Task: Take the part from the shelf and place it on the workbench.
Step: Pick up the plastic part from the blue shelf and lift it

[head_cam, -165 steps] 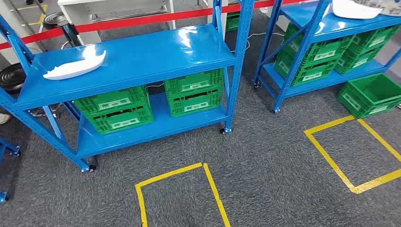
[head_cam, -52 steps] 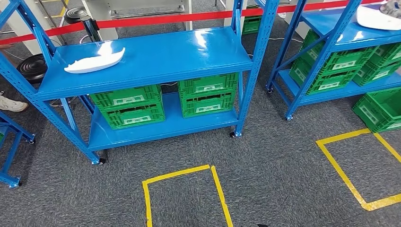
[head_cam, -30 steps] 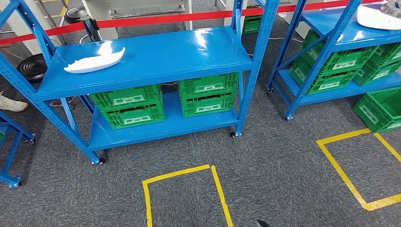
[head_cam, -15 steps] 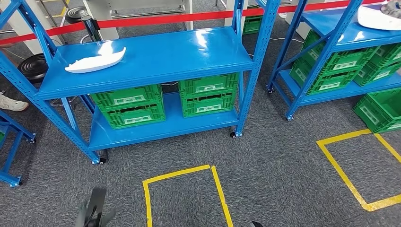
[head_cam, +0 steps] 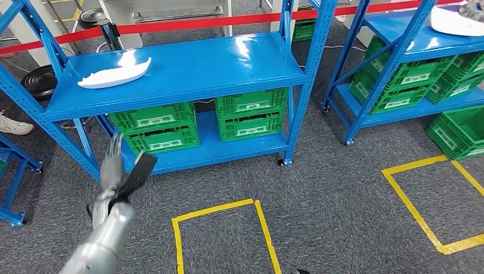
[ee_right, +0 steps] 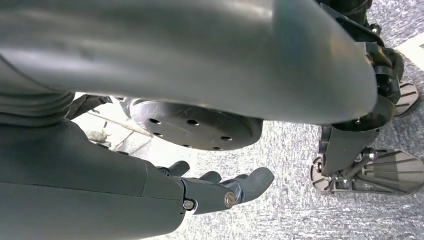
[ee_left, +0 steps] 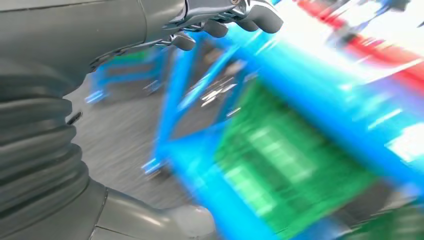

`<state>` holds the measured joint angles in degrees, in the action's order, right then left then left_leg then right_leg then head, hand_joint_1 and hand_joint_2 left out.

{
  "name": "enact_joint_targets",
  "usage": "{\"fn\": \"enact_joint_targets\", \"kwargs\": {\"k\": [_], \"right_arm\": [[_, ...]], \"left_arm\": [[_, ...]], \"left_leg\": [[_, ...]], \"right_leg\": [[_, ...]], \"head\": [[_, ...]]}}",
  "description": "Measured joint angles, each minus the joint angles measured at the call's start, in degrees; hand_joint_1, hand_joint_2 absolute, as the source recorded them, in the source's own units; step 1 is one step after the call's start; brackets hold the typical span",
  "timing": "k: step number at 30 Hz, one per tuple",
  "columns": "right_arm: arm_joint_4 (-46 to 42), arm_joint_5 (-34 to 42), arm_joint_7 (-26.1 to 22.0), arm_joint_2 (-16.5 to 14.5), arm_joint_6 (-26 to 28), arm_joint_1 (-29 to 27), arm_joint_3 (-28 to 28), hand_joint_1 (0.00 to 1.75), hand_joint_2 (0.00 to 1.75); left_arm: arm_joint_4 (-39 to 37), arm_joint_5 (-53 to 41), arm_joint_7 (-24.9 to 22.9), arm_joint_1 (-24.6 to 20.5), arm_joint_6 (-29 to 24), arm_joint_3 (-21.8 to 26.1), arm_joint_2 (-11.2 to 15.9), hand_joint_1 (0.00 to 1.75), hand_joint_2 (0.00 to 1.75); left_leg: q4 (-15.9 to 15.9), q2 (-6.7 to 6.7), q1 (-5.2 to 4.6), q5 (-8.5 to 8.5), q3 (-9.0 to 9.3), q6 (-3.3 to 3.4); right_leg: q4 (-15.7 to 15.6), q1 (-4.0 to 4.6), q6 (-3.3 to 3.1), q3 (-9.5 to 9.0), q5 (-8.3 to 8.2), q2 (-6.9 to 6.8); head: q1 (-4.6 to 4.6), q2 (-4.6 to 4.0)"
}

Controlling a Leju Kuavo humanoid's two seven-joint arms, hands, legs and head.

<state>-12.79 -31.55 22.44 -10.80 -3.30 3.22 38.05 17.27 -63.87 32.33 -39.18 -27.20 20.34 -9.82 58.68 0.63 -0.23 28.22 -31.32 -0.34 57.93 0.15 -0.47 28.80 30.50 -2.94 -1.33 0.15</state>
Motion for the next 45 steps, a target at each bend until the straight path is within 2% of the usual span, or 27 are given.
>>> {"fn": "enact_joint_targets", "kwargs": {"k": [8,12,17,21,26,30,32,34,36,38,39,40,41,42,43,44,45], "right_arm": [[0.25,-1.29,0.0,-0.13,-0.56,0.05,0.02,0.0,0.0],[0.32,-1.81,0.01,-0.25,-0.82,0.07,0.02,0.0,0.0],[0.34,-1.9,0.0,-0.32,-0.87,0.08,0.02,0.0,0.0],[0.37,-2.0,0.0,-0.33,-0.86,0.09,0.05,0.0,0.0],[0.37,-2.06,0.0,-0.33,-0.84,0.15,0.22,0.0,0.0],[0.37,-2.45,-0.01,-0.33,-0.82,0.19,0.45,0.0,0.0],[0.37,-2.77,-0.01,-0.37,-0.78,0.26,0.49,0.0,0.0],[0.37,-3.04,0.04,-0.41,-0.69,0.41,0.52,0.0,0.0],[0.38,-3.28,0.0,-0.42,-0.66,0.55,0.53,0.0,0.0],[0.39,-3.47,-0.07,-0.4,-0.6,0.57,0.54,0.0,0.0],[0.39,-3.59,-0.05,-0.4,-0.54,0.54,0.54,0.0,0.0],[0.39,-3.67,-0.03,-0.39,-0.46,0.52,0.55,0.0,0.0],[0.39,-3.75,-0.02,-0.39,-0.39,0.52,0.55,0.0,0.0],[0.39,-3.78,-0.01,-0.39,-0.34,0.51,0.55,0.0,0.0],[0.41,-3.79,-0.02,-0.39,-0.31,0.52,0.55,0.0,0.0],[0.49,-3.79,-0.07,-0.49,-0.28,0.53,0.55,0.0,0.0],[0.57,-3.81,-0.25,-0.53,-0.21,0.58,0.55,0.0,0.0]], "left_arm": [[4.31,2.17,5.35,-10.55,-1.96,-8.84,-2.15,0.0,1.75],[5.64,4.12,6.91,-12.83,-2.83,-12.33,-2.56,0.0,1.75],[6.48,5.26,7.44,-13.84,-3.48,-14.39,-2.76,0.0,1.75],[8.33,11.93,7.64,-14.52,-6.62,-17.57,-2.76,0.0,0.0],[13.29,20.44,7.65,-15.4,-6.94,-22.27,-2.53,0.0,0.0],[18.52,27.39,7.66,-14.12,-8.54,-26.68,-1.42,0.0,0.0],[20.73,29.48,7.67,-13.25,-9.93,-29.08,-0.48,0.0,0.0],[22.63,30.64,7.73,-12.74,-10.8,-30.69,0.29,0.0,0.0],[24.04,31.24,7.78,-12.62,-11.2,-31.69,0.73,0.0,0.0],[24.8,31.73,7.78,-12.21,-11.32,-32.48,0.98,0.0,0.0],[25.05,32.0,7.78,-11.8,-11.31,-32.77,1.09,0.0,0.0],[25.28,32.26,7.78,-11.4,-11.29,-33.0,1.19,0.0,0.0],[25.49,32.46,7.78,-11.12,-11.28,-33.14,1.29,0.0,0.0],[25.69,32.69,7.78,-10.97,-11.27,-33.29,1.38,0.0,0.0],[25.87,32.9,7.79,-10.9,-11.24,-33.42,1.44,0.0,0.0],[26.1,33.21,7.77,-10.86,-11.18,-33.56,1.53,0.0,0.0],[26.36,33.57,7.76,-10.8,-11.03,-33.69,1.62,0.0,0.0]], "left_leg": [[0.01,0.0,0.0,-0.01,-0.01,0.0],[0.0,0.0,0.0,-0.01,-0.01,0.0],[-0.02,0.0,0.0,-0.03,0.0,-0.02],[-0.02,-0.02,0.0,-0.05,-0.02,-0.02],[-0.02,-0.05,-0.01,-0.06,-0.04,0.0],[-0.02,-0.06,-0.01,-0.06,-0.04,0.0],[-0.12,-0.16,-0.21,-0.03,-0.08,0.3],[-1.58,-0.37,0.11,-0.67,0.57,0.92],[-3.22,-0.6,0.68,-1.56,1.36,1.37],[-3.47,-0.96,0.77,-1.73,1.42,1.41],[-3.38,-1.23,0.87,-1.63,1.38,1.23],[-3.19,-1.52,1.06,-1.44,1.38,0.94],[-2.84,-1.79,1.37,-1.16,1.37,0.5],[-2.25,-2.04,1.78,-0.7,1.33,-0.08],[-1.52,-2.24,2.15,-0.14,1.19,-0.76],[-0.58,-2.42,2.33,0.48,0.87,-1.46],[0.12,-2.59,2.38,0.94,0.49,-2.05]], "right_leg": [[0.01,0.0,-0.01,-0.01,-0.04,0.01],[0.01,0.01,-0.01,0.01,-0.04,0.01],[0.01,0.01,-0.01,0.01,-0.04,0.01],[0.02,0.01,-0.01,0.02,-0.04,-0.03],[0.02,0.01,-0.01,0.01,-0.04,-0.07],[0.02,0.0,-0.01,0.0,-0.04,-0.08],[-0.36,-0.09,0.26,-0.13,-0.22,-0.22],[-0.6,-0.08,0.71,-0.15,-0.23,-0.02],[2.5,-0.18,1.08,1.56,1.22,1.28],[9.68,-0.74,1.53,5.74,3.71,2.41],[12.79,-1.08,1.83,7.86,4.24,2.57],[14.26,-1.43,2.17,9.28,3.78,2.61],[13.5,-1.8,2.6,9.63,2.19,2.61],[10.65,-2.26,3.17,8.94,-0.32,2.6],[7.52,-2.59,3.87,7.88,-2.09,2.73],[4.77,-2.79,4.16,6.88,-3.16,2.94],[3.24,-2.87,3.96,6.35,-3.44,3.12]], "head": [[0.0,0.0],[0.0,0.0],[0.0,0.0],[0.0,0.0],[-0.01,0.0],[0.0,0.0],[0.01,0.0],[-0.02,0.0],[-0.11,0.0],[-0.15,0.0],[-0.16,0.0],[-0.15,0.0],[-0.14,0.0],[-0.16,0.0],[-0.19,0.0],[-0.44,0.0],[-0.61,0.0]]}}
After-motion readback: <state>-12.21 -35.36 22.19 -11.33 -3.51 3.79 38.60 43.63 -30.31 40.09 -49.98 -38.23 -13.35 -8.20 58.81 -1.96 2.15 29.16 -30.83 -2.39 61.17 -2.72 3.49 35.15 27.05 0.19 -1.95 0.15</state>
